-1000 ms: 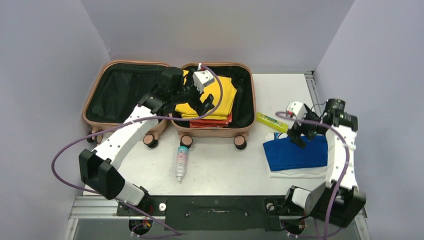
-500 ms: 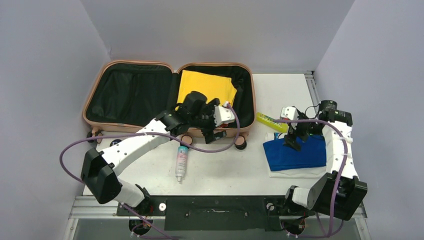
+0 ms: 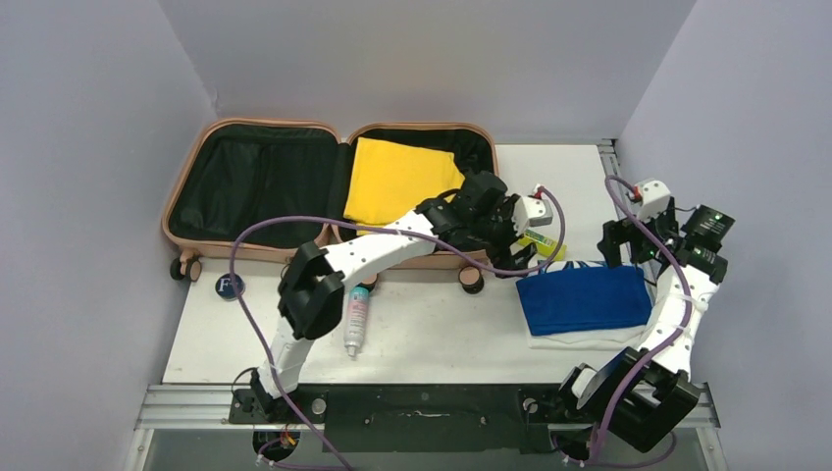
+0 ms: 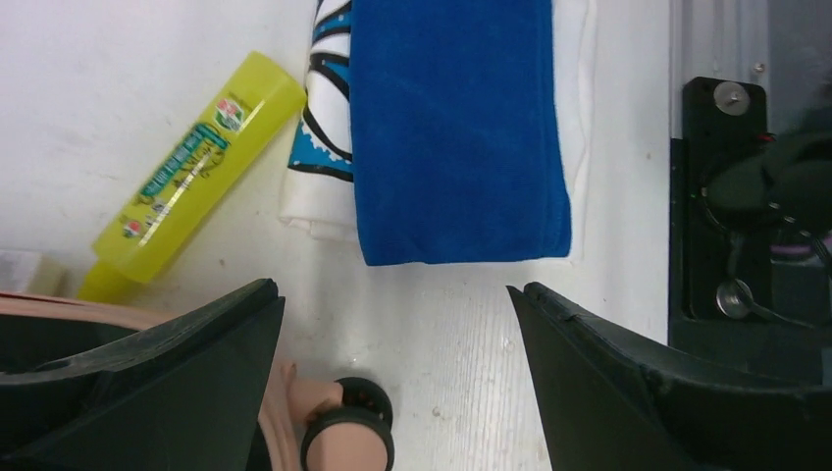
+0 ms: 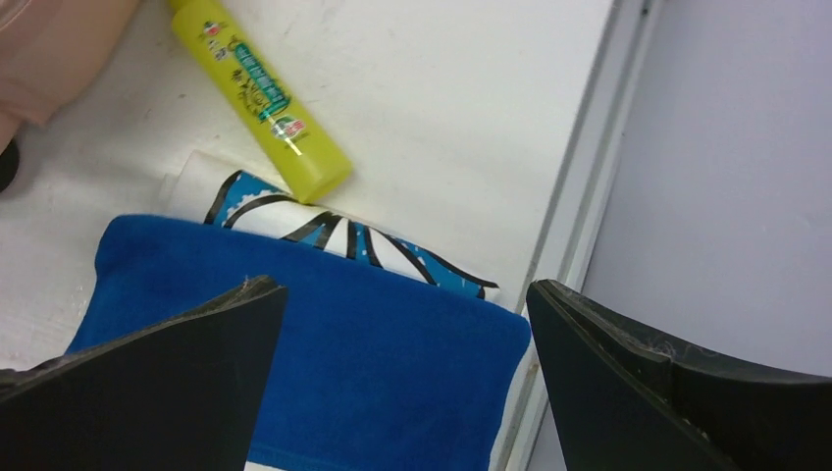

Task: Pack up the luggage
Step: Move the clothes to the center of the board.

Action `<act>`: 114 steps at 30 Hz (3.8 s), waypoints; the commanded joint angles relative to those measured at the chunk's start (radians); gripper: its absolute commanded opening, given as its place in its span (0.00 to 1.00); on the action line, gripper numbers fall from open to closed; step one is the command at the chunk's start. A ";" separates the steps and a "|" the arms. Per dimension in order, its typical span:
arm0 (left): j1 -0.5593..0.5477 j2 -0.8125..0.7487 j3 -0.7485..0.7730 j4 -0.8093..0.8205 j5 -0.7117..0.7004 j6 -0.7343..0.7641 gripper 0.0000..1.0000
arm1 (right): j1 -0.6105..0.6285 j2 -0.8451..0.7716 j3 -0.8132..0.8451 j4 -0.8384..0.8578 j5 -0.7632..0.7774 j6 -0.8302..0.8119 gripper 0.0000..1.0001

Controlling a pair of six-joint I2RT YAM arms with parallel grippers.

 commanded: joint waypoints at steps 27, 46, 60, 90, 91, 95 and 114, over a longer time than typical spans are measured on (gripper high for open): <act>-0.021 0.364 0.205 0.069 -0.164 -0.492 0.76 | -0.060 -0.086 -0.066 0.166 -0.164 0.157 0.98; -0.007 0.435 0.202 0.072 -0.005 -0.550 0.24 | -0.059 -0.084 -0.059 0.105 -0.213 0.092 0.97; 0.000 0.369 0.308 -0.035 -0.069 -0.594 0.00 | -0.059 -0.084 -0.059 0.108 -0.220 0.101 0.96; 0.074 0.139 0.161 -0.458 0.027 -0.432 0.00 | -0.028 -0.035 -0.016 0.013 -0.164 0.035 0.96; 0.088 0.135 0.167 -0.459 0.058 -0.432 0.00 | -0.028 -0.016 -0.014 -0.005 -0.163 0.016 0.96; 0.114 0.142 0.226 -0.452 0.131 -0.449 0.00 | -0.027 -0.010 -0.029 -0.004 -0.151 0.005 0.96; 0.255 -0.015 -0.104 -0.663 0.176 -0.302 0.00 | 0.009 0.008 -0.065 0.067 -0.029 0.064 0.96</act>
